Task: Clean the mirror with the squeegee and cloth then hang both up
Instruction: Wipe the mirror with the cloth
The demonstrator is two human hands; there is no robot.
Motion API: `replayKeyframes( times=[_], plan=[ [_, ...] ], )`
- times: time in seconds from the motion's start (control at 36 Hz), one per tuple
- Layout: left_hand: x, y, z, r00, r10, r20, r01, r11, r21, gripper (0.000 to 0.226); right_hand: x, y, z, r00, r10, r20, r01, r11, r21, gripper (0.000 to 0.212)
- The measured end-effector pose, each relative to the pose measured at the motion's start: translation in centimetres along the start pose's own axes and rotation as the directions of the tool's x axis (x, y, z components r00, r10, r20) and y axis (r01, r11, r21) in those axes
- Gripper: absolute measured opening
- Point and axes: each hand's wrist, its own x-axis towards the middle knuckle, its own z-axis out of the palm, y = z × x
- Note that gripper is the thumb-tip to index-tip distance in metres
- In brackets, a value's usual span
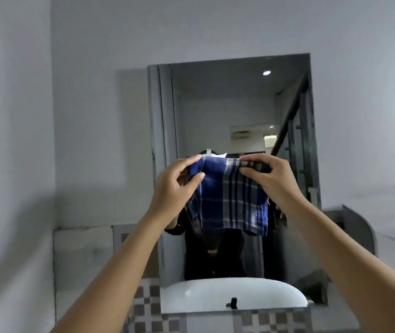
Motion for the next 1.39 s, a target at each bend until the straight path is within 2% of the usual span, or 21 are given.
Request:
replayKeyframes(
  times=[0.08,0.17,0.28,0.42,0.64,0.78,0.83,0.92,1.03,1.08,1.14,1.19,1.28,1.33,1.39],
  plan=[
    [4.7,-0.6,-0.8,0.993,0.109,0.044,-0.114,0.984,0.137,0.052,5.0,-1.4,1.2,0.997,-0.068,-0.028,0.067,0.997,-0.022,0.018],
    [8.1,-1.8,-1.0,0.987,0.133,0.096,-0.152,0.959,0.238,0.067,8.8,-1.6,2.4,0.994,-0.093,-0.063,0.092,0.995,-0.032,0.018],
    [9.9,-4.3,-0.7,0.973,0.213,0.092,-0.231,0.903,0.361,0.072,10.7,-0.9,3.5,0.986,-0.126,-0.112,0.114,0.987,-0.111,0.018],
    [9.8,-5.7,0.1,0.933,0.353,0.073,-0.332,0.759,0.560,0.073,9.9,-0.1,3.3,0.976,-0.170,-0.135,0.153,0.980,-0.126,0.020],
    [10.0,-4.3,0.2,0.935,0.340,0.100,-0.327,0.718,0.615,0.076,7.8,-0.7,1.2,0.979,-0.095,-0.183,0.076,0.992,-0.103,0.024],
    [10.0,-3.9,0.2,0.952,0.286,0.105,-0.290,0.745,0.601,0.076,6.1,-1.9,1.0,0.890,-0.206,-0.407,0.160,0.977,-0.145,0.018],
    [10.1,-3.9,0.2,0.952,0.289,0.104,-0.293,0.751,0.592,0.074,5.4,-2.5,1.9,0.857,-0.272,-0.438,0.228,0.962,-0.151,0.017],
    [10.2,-3.9,0.1,0.955,0.277,0.106,-0.284,0.755,0.591,0.074,5.0,-3.3,4.4,0.898,-0.298,-0.324,0.271,0.954,-0.128,0.024],
    [10.4,-4.0,-0.2,0.955,0.268,0.123,-0.290,0.775,0.562,0.075,5.8,-2.4,7.0,0.984,-0.167,-0.069,0.153,0.972,-0.177,0.045],
    [10.3,-4.3,-0.6,0.955,0.269,0.126,-0.294,0.793,0.533,0.075,6.3,-1.3,7.7,0.994,-0.105,0.033,0.110,0.971,-0.213,0.053],
    [10.0,-4.7,-1.1,0.952,0.281,0.118,-0.304,0.848,0.434,0.072,6.6,-0.1,8.4,0.988,-0.124,0.092,0.148,0.932,-0.330,0.055],
    [9.1,-5.4,-1.5,0.950,0.295,0.101,-0.312,0.892,0.327,0.068,6.7,0.9,9.0,0.982,-0.156,0.109,0.189,0.874,-0.448,0.057],
    [6.9,-6.8,-1.7,0.950,0.313,-0.005,-0.301,0.916,0.264,0.061,7.1,1.7,9.6,0.978,-0.201,0.061,0.200,0.797,-0.570,0.061],
    [5.0,-8.2,-1.4,0.958,0.284,-0.045,-0.255,0.911,0.325,0.060,7.5,1.9,10.1,0.969,-0.245,0.030,0.206,0.734,-0.647,0.066],
    [3.1,-9.9,-0.7,0.967,0.256,-0.017,-0.218,0.854,0.473,0.061,8.3,1.8,10.4,0.957,-0.289,0.013,0.213,0.674,-0.708,0.072]
  ],
)
